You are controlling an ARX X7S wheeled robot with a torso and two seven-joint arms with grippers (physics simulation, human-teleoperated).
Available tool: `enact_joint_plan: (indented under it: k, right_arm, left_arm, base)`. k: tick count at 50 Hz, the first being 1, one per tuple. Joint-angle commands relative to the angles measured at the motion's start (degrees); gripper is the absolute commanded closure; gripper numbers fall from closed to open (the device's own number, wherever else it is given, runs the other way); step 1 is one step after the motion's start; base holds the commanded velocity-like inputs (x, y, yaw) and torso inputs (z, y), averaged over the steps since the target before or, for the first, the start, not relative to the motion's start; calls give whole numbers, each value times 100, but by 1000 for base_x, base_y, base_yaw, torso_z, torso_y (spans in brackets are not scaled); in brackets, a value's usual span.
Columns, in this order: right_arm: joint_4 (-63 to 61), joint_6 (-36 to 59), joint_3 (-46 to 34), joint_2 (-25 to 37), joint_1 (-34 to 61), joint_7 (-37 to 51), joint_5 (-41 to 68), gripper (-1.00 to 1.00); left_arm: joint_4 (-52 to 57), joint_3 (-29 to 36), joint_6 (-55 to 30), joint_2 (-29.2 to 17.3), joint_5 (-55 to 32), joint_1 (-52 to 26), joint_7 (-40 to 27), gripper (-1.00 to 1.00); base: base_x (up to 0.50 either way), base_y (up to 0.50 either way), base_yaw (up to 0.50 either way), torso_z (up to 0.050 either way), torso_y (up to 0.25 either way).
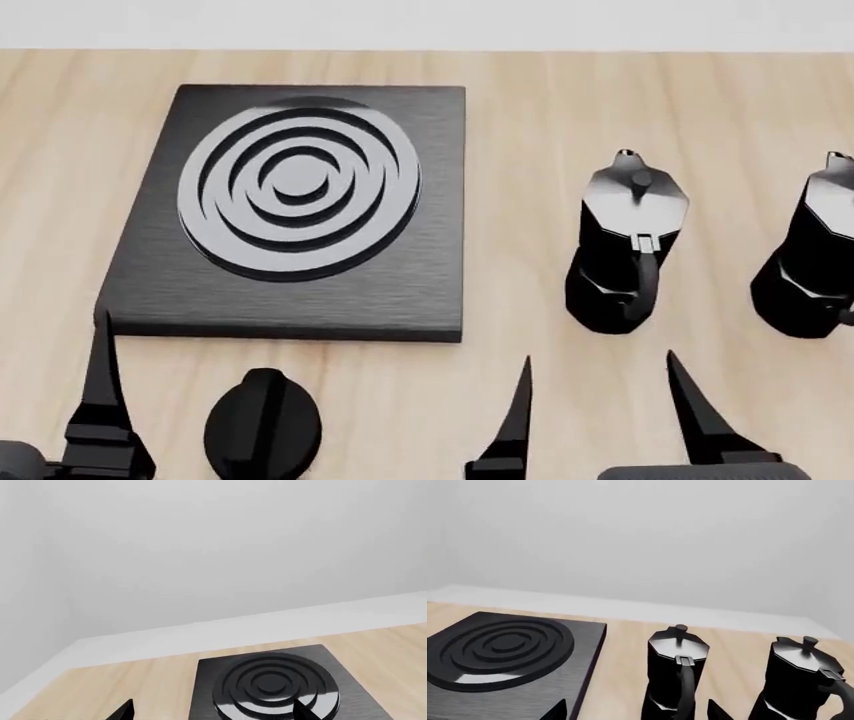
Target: Put the right moka pot on the stove.
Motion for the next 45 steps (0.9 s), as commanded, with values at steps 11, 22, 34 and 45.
enact_joint_plan:
  k: [11, 22, 34, 45]
  right_arm:
    - [217, -556, 577, 336, -211, -211, 302, -100]
    - [465, -914, 1042, 557, -346, -363, 508, -100]
    - [813, -1039, 1359, 713, -255, -483, 708, -100]
    - [1122, -1080, 1563, 789, -142, -554, 870, -100]
  left_arm:
    - [-29, 13, 53, -12, -22, 14, -32, -100]
    - [-17, 6, 60, -27, -70, 25, -34, -100]
    - [-14, 84, 70, -71, -30, 1, -30, -100]
    - [-13, 65, 58, -72, -86, -17, -39, -100]
  base:
    - [0, 0, 0, 0, 0]
    - [0, 0, 0, 0, 0]
    - [0, 0, 0, 0, 0]
    - [0, 0, 0, 0, 0]
